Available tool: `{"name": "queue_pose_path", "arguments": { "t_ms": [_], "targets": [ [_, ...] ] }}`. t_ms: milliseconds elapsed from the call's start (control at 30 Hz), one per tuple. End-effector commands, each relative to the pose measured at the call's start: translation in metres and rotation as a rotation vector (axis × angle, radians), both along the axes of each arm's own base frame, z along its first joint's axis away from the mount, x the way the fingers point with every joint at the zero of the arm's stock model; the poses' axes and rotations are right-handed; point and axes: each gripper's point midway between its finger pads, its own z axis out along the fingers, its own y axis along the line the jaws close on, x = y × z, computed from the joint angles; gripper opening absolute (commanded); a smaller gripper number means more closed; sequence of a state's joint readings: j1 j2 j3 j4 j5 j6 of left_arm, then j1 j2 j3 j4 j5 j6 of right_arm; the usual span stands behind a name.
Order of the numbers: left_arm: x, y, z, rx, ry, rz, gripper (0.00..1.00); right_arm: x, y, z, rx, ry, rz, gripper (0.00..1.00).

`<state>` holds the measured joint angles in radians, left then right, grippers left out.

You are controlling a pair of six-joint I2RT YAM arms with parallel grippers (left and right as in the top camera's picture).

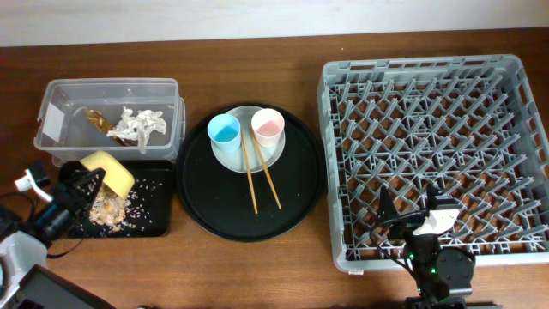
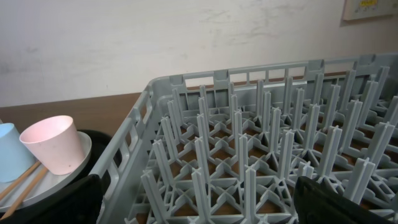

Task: Sort waste into correct bins and load items into the dishwasher rack
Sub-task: 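Tip the yellow bowl over the black tray to dump scraps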

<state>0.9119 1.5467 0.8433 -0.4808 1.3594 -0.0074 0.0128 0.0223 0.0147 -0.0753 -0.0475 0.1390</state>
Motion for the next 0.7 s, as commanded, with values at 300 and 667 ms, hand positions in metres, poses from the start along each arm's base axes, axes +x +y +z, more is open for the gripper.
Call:
{"name": "queue_pose_path", "arguments": {
  "t_ms": [300,667],
  "targets": [
    [-0.012,0.007,0.032,-0.084,-0.162,-0.012,0.0,0.0,0.002,-0.002,0.009,0.002,0.008,0.98],
    [-0.016,0.008,0.034,-0.122,-0.158,-0.001,0.0,0.0,0.002,-0.002,0.009,0.002,0.008,0.98]
  ]
}}
